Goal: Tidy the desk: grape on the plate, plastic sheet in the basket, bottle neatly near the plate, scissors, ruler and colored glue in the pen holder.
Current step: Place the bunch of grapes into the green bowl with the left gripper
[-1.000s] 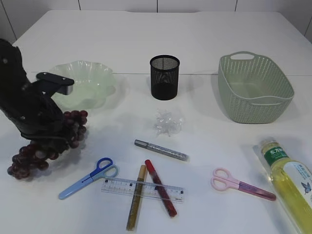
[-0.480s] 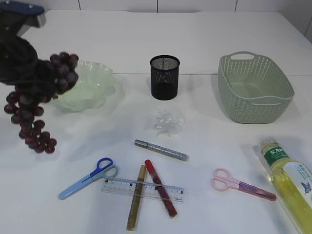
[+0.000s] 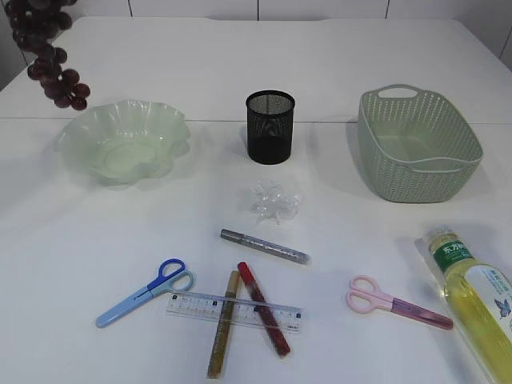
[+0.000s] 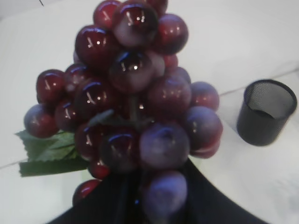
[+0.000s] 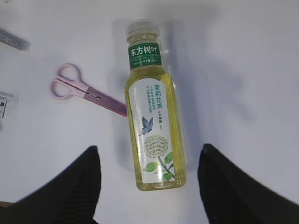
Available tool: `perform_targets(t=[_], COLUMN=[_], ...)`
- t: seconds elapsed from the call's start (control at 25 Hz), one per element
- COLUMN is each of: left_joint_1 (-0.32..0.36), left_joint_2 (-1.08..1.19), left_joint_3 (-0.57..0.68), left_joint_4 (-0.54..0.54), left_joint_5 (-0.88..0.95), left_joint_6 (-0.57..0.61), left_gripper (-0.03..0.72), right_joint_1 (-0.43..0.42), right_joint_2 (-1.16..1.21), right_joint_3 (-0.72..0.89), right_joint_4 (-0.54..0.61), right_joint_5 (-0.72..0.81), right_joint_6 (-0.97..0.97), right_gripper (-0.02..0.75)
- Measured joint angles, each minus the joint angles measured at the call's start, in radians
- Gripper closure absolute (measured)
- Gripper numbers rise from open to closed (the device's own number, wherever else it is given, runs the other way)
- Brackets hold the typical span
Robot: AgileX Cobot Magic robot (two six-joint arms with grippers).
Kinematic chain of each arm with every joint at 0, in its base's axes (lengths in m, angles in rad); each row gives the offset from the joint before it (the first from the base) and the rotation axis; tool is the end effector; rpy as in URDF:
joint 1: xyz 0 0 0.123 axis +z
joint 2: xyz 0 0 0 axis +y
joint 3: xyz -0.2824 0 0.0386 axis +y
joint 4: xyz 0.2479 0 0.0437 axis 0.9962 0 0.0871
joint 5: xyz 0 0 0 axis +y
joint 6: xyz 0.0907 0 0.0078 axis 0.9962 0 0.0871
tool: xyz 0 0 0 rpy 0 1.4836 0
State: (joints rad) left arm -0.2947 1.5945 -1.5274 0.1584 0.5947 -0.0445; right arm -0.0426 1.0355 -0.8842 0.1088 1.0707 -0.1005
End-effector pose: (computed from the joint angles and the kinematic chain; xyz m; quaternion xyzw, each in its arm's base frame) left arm 0.3582 -0.1003 0.3824 0.1454 0.8644 -0.0111 0.4813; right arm 0.1794 0.0010 0.3093 -0.0131 0.9749 0.0367 0.2191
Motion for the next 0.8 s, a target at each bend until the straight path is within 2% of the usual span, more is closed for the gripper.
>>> perform_targets(t=[0.12,0.28,0.52,0.8], left_joint_1=[0.012,0.022,0.040,0.080], left_joint_2=[0.069,0.165,0.296,0.399], left_joint_3=[-0.076,-0.126,-0.126,-0.126], left_joint_4=[0.072,0.098,0.102,0.103], left_joint_5=[-0.038,-0.097,-0.164,-0.147], left_joint_6=[-0.029,-0.047,-0.051,-0.051], left_gripper=[0.521,0.521,0.521,0.518], right_joint_1=[0.000,0.000,0.000,0.000], right_joint_2=[0.000,0.000,0.000,0.000], right_joint_3=[0.000,0.000,0.000,0.000], right_joint_4=[0.000,0.000,0.000,0.000], right_joint_5=[-0.002,0.001,0.002,0.004], right_joint_6=[0.000,0.000,0.000,0.000], right_gripper=[0.226,0.226,0.227,0.227])
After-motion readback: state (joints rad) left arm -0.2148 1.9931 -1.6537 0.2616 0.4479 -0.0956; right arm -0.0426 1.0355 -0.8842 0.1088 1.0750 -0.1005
